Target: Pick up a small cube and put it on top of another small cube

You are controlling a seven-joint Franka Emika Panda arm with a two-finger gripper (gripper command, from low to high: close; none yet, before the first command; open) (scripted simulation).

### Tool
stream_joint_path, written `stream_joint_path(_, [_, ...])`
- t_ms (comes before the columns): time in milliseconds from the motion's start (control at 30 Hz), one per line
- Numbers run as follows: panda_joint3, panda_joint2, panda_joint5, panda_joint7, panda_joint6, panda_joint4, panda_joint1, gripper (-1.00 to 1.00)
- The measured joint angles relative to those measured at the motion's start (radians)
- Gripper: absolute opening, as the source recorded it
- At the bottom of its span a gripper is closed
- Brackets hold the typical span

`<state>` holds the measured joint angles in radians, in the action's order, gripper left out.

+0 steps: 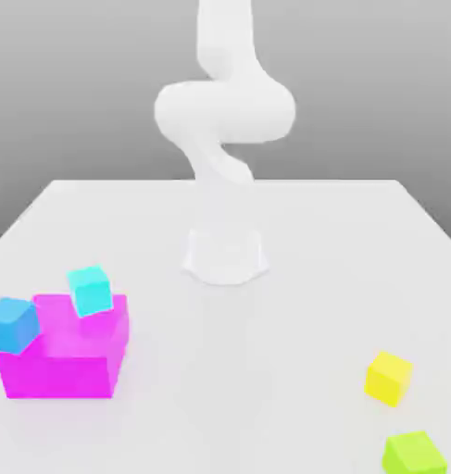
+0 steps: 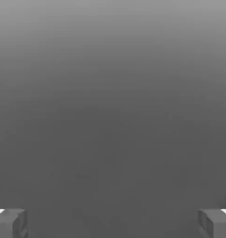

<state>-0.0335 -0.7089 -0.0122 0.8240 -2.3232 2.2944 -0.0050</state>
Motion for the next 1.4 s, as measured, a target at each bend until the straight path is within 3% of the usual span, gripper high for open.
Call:
stream_joint_path(567, [-0.197, 0.622, -0.146, 0.21, -0.153, -0.04, 0.02, 0.0])
stream_joint_path(1000, [-0.237, 1.084, -0.203, 0.331, -0.277, -0.067, 0.14, 0.0])
stream_joint_path(1133, [-0.194, 1.229, -0.25, 0.37, -0.373, -0.096, 0.184, 0.0])
stream_joint_path(1167, [-0.182, 1.257, -0.26, 0.378, -0.394, -0.102, 0.194, -1.0])
stream_joint_path(1400, [-0.181, 1.259, -0.261, 0.379, -0.396, -0.103, 0.195, -1.0])
